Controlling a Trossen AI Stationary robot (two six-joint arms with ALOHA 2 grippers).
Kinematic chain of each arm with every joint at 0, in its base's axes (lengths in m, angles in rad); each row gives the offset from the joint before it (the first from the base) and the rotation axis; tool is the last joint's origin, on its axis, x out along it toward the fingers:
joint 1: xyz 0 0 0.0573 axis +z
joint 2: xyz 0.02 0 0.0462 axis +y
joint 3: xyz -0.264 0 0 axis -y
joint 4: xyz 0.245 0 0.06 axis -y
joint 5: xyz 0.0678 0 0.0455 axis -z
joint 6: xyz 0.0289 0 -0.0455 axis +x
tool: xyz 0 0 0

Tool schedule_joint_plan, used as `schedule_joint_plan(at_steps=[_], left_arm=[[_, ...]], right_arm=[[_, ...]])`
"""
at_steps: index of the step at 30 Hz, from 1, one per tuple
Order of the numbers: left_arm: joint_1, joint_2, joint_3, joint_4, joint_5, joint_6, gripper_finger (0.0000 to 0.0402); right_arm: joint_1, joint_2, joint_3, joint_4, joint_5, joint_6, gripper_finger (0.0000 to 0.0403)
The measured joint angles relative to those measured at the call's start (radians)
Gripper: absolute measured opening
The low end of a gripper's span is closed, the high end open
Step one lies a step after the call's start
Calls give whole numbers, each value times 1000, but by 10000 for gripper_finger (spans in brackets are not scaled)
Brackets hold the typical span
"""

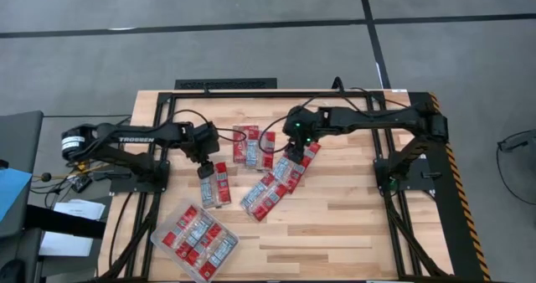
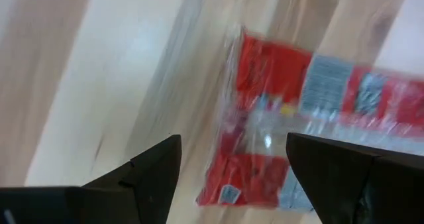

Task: Sort popcorn bags into baskets
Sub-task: Put the red popcorn bag into the transparent bin

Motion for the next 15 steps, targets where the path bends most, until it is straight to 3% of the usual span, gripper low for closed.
schedule_joint_plan(at_steps=[8,11,15], left_arm=[[2,166,2,21,31,75,236],[2,198,12,4,19,64,190],[3,175,3,-2,-19,64,96]], right_arm=[[-2,0,-2,9,-1,20,229],[-1,0,-2,10,-1,21,227],[-1,0,-2,17,3,24,224]])
